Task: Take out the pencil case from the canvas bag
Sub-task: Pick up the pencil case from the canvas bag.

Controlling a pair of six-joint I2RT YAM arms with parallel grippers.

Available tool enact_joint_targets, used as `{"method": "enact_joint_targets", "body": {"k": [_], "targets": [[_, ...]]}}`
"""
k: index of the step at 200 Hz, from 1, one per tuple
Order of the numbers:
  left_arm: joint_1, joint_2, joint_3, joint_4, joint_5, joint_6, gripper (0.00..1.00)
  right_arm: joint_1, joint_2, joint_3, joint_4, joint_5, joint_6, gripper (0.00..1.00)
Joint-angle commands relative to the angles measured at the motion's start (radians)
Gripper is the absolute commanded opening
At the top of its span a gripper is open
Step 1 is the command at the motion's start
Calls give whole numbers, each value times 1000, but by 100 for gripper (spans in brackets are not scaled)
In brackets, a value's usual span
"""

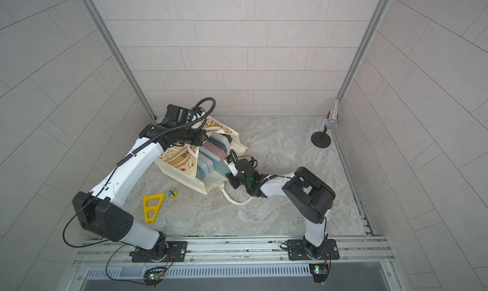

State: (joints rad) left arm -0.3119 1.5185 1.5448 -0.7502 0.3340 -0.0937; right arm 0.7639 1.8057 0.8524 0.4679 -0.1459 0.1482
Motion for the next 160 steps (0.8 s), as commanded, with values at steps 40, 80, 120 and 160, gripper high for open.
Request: {"method": "enact_joint_targets", "body": {"k": [40,80,120,160], "targets": [[9,-65,-37,106,77,6,0,-15,100,127,-50,-92,-23,56],[9,-63,-40,106,71,7,0,-16,147,191,-88,-103,-32,46],[11,-62,-39,103,69,7,0,-17,148,183,-80,-61,-17,33],[12,-59,-37,101,67,4,0,-15,132,172,-77,-59,-2,27]]}}
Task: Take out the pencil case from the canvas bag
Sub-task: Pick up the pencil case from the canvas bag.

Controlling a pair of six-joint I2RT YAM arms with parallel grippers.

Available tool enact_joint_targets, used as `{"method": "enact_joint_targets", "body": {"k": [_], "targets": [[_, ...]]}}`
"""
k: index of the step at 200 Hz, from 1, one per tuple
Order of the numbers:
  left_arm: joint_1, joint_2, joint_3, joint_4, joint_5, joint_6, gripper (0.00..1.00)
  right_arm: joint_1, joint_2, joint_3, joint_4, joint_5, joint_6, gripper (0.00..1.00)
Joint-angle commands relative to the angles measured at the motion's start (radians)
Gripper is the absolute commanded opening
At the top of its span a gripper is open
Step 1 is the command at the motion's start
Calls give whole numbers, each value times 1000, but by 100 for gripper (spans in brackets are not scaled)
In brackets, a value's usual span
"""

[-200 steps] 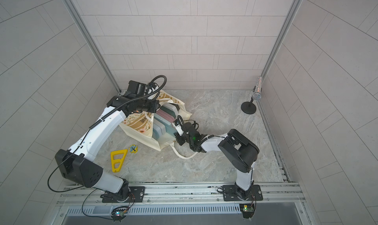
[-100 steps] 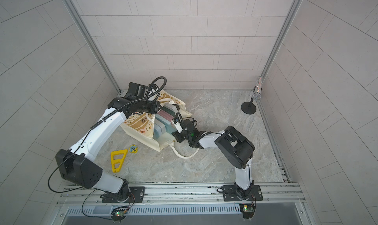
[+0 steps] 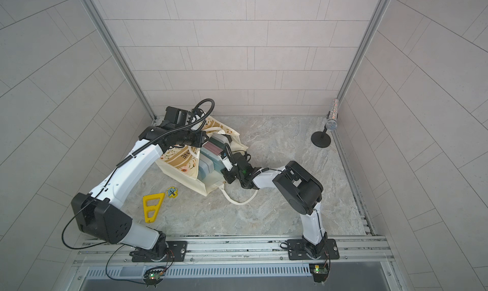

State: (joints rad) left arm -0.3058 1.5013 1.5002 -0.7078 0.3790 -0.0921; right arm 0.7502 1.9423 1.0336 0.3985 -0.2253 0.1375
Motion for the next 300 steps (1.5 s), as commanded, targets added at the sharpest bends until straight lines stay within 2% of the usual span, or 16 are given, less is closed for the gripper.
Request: {"method": "enact_joint_targets", "body": {"k": [1,40,121,184,213,252,300], "targets": [[6,-42,8,59,21,3,0,-2,-5,-9,-7,20,9,27],[15,-34,15,48,-9,-4,0,-1,-69,-53,-16,62,49,24],[43,10,64,5,-102,-29,0,-2,-295,-271,9,76,154,22],[50,64,182,-75,-164,-54,0,0,-525,-453,-15,107,212,20],[50,115,251,-123,-190,-67,0,0,-645,-486,-88,194,179,20],[50,125,274,-123,-213,-79,0,-1,-760,-480,-257,387,124,21],[68,90,240,-122,-350,-97,0,-2,-867,-474,-390,500,67,21]]}}
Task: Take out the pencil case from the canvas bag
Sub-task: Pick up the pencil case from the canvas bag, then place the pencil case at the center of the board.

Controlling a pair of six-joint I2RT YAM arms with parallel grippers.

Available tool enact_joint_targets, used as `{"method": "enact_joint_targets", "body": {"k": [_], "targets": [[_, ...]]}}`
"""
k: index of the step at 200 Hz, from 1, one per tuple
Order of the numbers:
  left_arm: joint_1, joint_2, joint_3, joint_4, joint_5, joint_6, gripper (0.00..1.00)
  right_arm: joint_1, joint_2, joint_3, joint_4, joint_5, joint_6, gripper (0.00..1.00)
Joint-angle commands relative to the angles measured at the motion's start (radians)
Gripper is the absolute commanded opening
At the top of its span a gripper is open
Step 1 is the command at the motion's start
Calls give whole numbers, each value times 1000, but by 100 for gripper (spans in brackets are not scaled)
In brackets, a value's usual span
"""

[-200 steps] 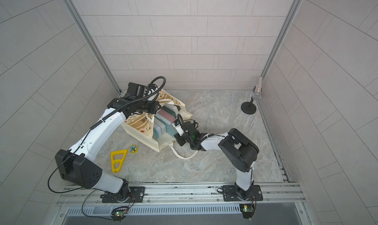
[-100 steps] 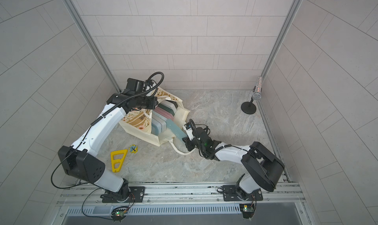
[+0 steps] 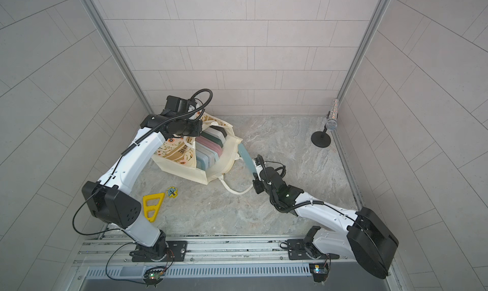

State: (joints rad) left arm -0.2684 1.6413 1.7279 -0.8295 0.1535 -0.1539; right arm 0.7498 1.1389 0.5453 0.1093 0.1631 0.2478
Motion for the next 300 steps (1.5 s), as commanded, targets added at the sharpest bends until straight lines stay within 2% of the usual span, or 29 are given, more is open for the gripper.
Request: {"method": "enact_joint_targets", "body": {"k": [1,47,88,137,221,252,300], "targets": [[31,-51,10,1,-125,-36,0,-1,-66,15,-104,116,-43,21],[71,-85,-59,51,-95,-89,0,0,-92,70,-248,325,-64,20],[73,-115,-90,61,-81,-87,0,-20,66,221,-371,490,-116,21],[82,-136,-119,64,-87,-97,0,-163,314,439,-469,508,-154,21],[83,-131,-133,80,-47,-116,0,-338,700,674,-412,608,-391,21],[81,-119,-139,96,-11,-114,0,-422,757,665,-336,514,-410,21],[82,-107,-140,99,7,-113,0,-500,803,672,-285,470,-456,21]]}}
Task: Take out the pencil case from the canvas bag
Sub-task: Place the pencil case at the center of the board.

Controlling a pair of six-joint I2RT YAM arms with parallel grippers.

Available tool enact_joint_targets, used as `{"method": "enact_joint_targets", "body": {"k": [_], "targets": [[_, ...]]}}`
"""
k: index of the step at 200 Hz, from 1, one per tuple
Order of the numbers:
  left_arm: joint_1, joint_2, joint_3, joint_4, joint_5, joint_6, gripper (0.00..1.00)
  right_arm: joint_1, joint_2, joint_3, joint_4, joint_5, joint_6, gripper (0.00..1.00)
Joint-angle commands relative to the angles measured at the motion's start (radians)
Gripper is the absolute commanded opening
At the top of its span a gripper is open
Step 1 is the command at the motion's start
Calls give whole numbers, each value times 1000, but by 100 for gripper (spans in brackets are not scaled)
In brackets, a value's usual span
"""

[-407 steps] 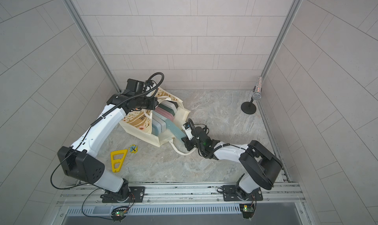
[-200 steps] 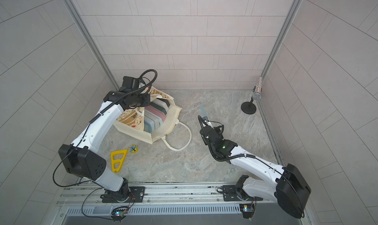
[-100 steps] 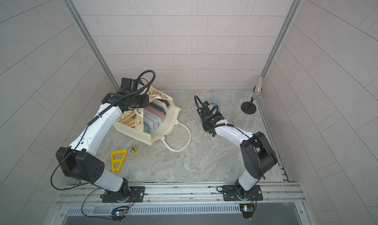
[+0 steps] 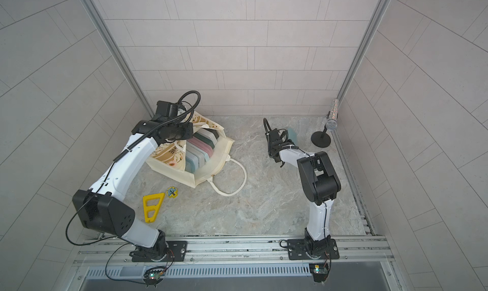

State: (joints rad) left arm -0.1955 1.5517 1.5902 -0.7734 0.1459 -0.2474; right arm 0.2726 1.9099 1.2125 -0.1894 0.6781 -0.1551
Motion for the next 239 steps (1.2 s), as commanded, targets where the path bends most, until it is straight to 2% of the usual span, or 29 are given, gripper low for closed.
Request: {"method": "enact_joint_targets", "body": {"k": [1,31,65,102,147,165,188,209,239], "targets": [[9,-18,-3,43,16,-19,0,-24,33,5,14,-46,-54,21],[10,-18,-7,48,23,-16,0,-71,51,49,-26,-133,-72,24],[8,-21,-8,50,26,-15,0,-107,52,69,-46,-164,-122,29],[11,-18,-9,49,30,-15,0,-118,61,73,-77,-197,-123,55],[13,-21,-9,49,35,-10,0,-117,51,76,-97,-206,-100,64],[13,-20,-9,52,49,-6,0,-115,-1,60,-87,-255,-53,65],[13,-24,-7,63,99,12,0,-107,-130,-2,-26,-346,83,66],[12,-21,-3,80,215,29,0,-93,-278,-130,96,-527,210,65],[2,-34,-13,116,326,28,0,-12,-459,-324,275,-600,310,61]]}}
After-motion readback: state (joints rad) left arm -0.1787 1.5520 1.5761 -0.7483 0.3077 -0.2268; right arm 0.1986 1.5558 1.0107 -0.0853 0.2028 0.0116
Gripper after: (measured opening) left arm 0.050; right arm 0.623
